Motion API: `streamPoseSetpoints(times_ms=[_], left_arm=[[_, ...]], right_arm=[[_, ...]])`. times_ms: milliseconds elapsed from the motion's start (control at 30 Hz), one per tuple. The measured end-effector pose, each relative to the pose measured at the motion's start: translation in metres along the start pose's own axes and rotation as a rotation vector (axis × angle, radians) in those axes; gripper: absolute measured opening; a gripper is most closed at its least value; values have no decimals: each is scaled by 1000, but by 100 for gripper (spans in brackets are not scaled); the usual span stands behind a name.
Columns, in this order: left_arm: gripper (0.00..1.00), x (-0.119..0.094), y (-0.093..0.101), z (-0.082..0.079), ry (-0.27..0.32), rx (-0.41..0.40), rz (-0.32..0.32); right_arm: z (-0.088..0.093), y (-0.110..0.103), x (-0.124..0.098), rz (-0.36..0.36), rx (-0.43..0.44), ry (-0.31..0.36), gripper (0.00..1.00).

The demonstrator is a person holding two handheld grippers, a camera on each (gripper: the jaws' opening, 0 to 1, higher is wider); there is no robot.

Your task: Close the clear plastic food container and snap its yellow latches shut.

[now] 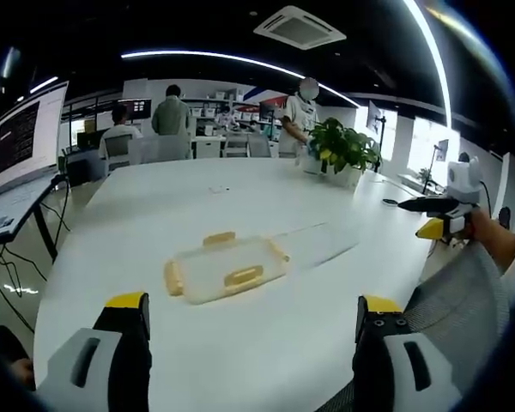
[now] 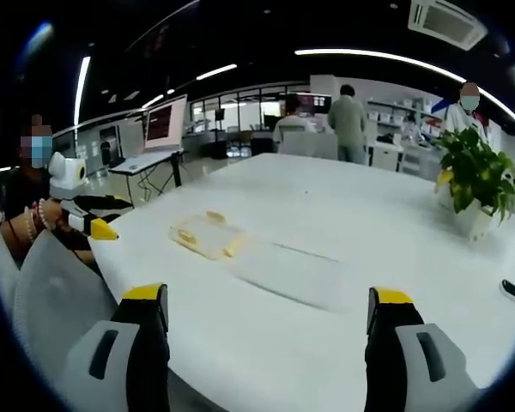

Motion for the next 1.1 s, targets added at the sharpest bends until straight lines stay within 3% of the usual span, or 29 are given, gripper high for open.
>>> streamPoseSetpoints(times_ms=[1100], left_arm=[[98,3,0,2,-12,-15,7]], right_arm=[[8,-3,3,-17,0,-52,91]])
Point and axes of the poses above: the point that each gripper's makers call its tool centre point, and the gripper's own axes: x roughly forward along the fingers, y roughly to its right, z roughly out of its underside, the point moved 4 cm from there along -x, roughly backward along the fingers, and after that the axes turned 14 degrees about -z, right-handed, at the moved point
